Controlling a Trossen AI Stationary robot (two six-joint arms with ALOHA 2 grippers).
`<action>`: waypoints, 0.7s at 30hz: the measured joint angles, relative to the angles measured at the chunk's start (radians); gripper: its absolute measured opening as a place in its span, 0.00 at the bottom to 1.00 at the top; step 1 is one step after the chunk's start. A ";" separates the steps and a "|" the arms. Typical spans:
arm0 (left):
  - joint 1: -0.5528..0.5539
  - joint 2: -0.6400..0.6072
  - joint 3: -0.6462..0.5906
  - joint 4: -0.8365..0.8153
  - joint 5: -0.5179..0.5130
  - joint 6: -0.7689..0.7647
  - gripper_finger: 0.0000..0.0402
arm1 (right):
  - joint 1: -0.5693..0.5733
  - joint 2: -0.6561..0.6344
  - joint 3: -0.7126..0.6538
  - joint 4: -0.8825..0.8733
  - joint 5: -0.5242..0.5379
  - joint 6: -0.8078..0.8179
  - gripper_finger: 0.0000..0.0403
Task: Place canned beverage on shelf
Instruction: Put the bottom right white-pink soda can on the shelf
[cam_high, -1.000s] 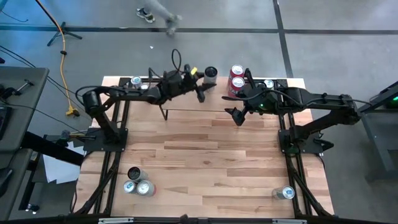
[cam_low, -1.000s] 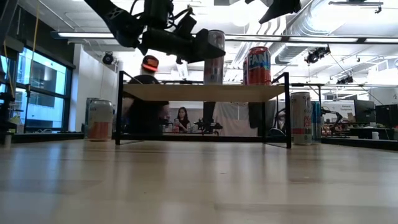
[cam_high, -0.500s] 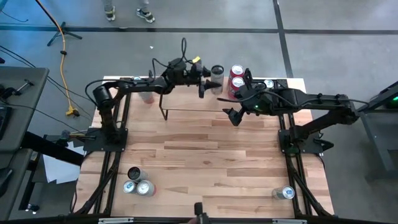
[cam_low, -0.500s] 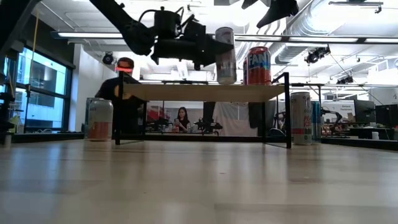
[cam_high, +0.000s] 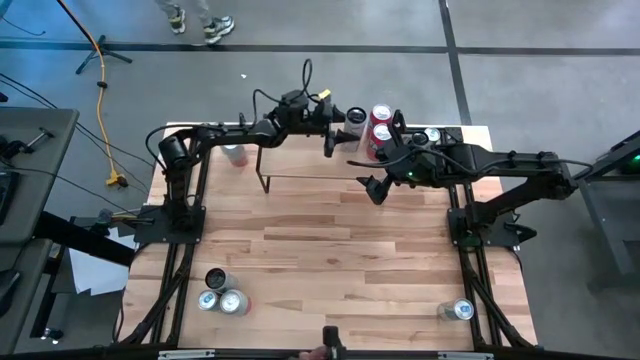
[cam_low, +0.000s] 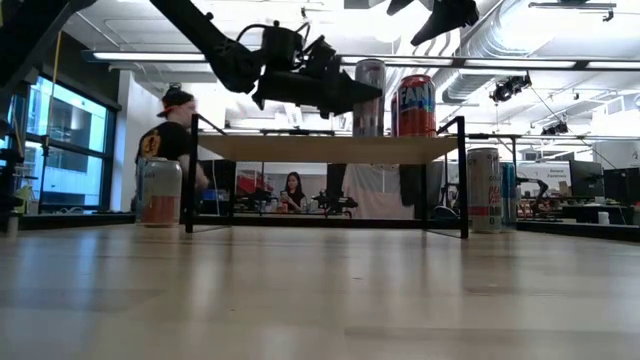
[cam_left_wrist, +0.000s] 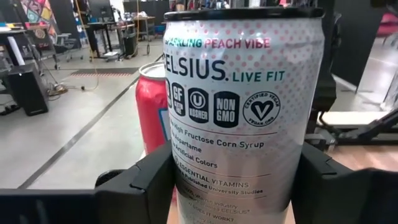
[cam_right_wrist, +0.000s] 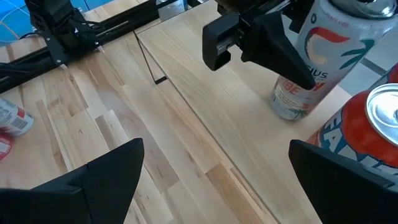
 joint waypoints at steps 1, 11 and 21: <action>0.000 0.000 0.000 -0.002 -0.001 0.008 0.51 | 0.000 0.000 0.000 0.000 0.000 0.000 0.96; -0.002 0.000 0.000 -0.001 0.001 0.008 0.63 | 0.000 0.000 0.000 0.000 0.000 0.000 0.96; -0.002 -0.002 0.000 -0.006 0.002 -0.045 0.64 | 0.000 0.000 0.000 0.000 0.001 0.000 0.96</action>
